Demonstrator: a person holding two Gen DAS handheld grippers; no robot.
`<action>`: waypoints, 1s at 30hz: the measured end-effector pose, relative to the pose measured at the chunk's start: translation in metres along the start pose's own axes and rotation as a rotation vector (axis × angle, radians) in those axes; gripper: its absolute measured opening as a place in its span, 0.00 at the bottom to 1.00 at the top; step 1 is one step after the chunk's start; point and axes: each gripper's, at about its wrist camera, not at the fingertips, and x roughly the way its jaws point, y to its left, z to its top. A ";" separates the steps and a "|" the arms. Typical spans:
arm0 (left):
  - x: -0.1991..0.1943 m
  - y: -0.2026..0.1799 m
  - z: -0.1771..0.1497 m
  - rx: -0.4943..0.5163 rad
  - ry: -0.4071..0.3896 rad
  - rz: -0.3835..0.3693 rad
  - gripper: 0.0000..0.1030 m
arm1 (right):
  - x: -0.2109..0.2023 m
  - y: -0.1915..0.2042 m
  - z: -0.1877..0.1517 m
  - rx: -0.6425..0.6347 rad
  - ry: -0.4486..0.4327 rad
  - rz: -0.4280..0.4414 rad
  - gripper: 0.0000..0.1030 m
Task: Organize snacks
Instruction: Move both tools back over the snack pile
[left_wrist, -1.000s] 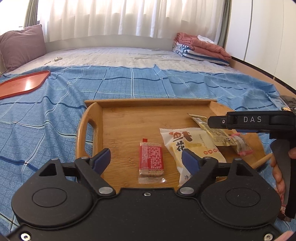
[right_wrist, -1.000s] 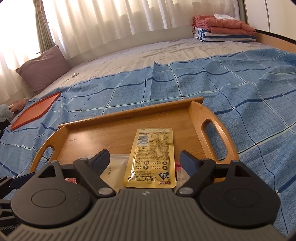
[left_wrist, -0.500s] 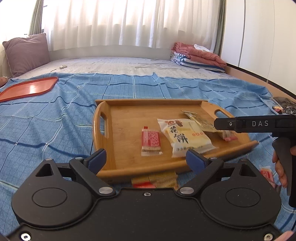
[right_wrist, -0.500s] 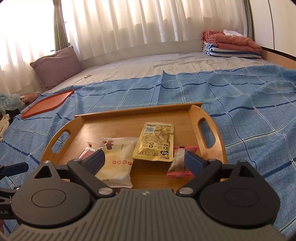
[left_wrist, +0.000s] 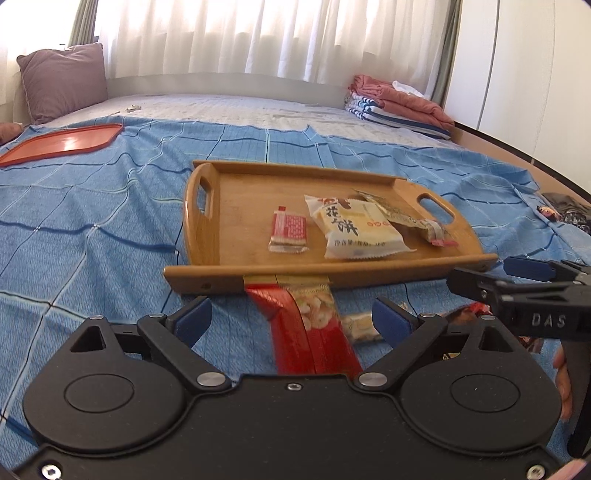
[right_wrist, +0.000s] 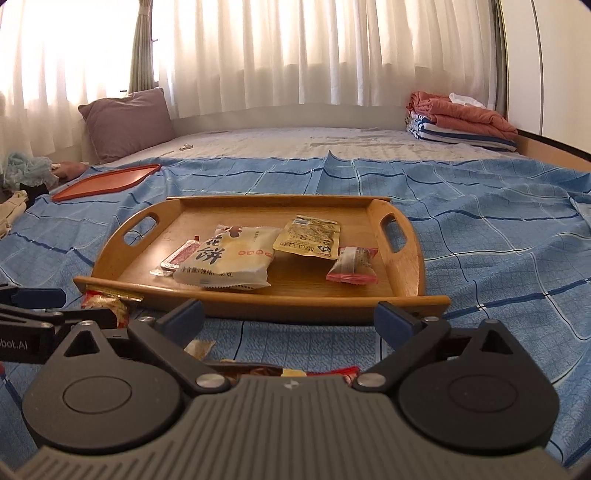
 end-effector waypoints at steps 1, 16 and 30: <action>0.000 -0.001 -0.002 0.000 0.002 0.002 0.91 | -0.004 0.002 -0.004 -0.013 -0.005 -0.004 0.99; 0.001 -0.021 -0.020 0.044 0.008 0.022 0.91 | -0.024 0.021 -0.045 -0.142 -0.021 -0.051 1.00; 0.006 -0.021 -0.024 0.012 0.010 0.031 0.89 | -0.020 0.027 -0.057 -0.184 -0.018 -0.068 1.00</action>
